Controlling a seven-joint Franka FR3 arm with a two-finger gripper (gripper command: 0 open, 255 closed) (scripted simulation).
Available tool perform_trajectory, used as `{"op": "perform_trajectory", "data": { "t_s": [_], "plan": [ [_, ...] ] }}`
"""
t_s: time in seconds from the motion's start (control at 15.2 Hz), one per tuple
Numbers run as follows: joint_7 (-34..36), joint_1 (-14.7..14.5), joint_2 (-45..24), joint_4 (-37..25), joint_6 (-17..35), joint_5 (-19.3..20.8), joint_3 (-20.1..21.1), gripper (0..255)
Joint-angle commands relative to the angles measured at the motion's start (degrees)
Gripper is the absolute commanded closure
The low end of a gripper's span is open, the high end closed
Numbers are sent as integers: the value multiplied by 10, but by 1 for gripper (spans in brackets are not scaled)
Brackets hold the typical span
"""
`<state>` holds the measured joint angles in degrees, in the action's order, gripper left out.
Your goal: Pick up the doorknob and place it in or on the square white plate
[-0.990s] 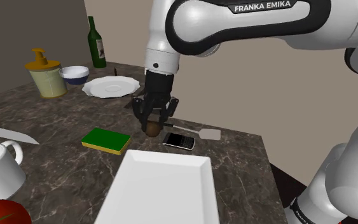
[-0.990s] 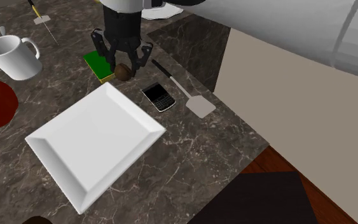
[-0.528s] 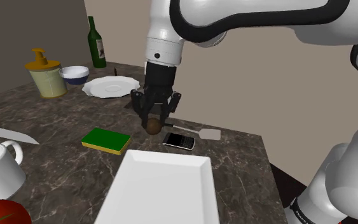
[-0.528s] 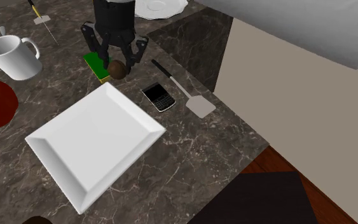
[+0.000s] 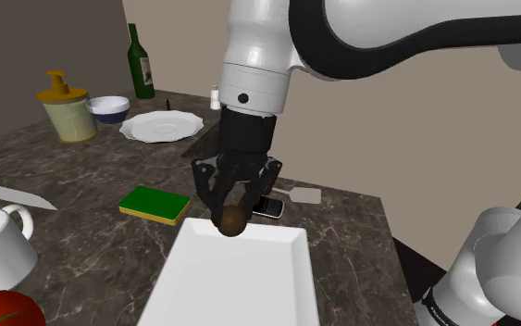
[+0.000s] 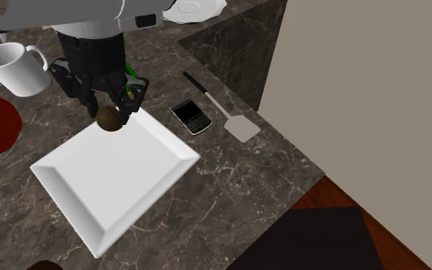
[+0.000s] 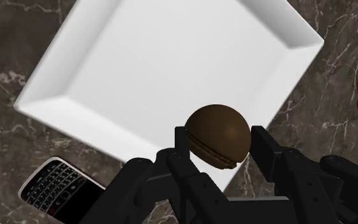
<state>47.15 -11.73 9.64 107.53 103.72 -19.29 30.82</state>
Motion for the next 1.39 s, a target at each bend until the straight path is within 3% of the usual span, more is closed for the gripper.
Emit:
{"op": "perform_trajectory", "data": {
  "t_s": [0.0, 1.06, 1.32],
  "plan": [
    [18, -10, 17, 13, 3, -9, 11, 255],
    [9, -24, 22, 127, 116, -28, 33, 255],
    [9, -24, 22, 127, 116, -28, 33, 255]
  ]
}}
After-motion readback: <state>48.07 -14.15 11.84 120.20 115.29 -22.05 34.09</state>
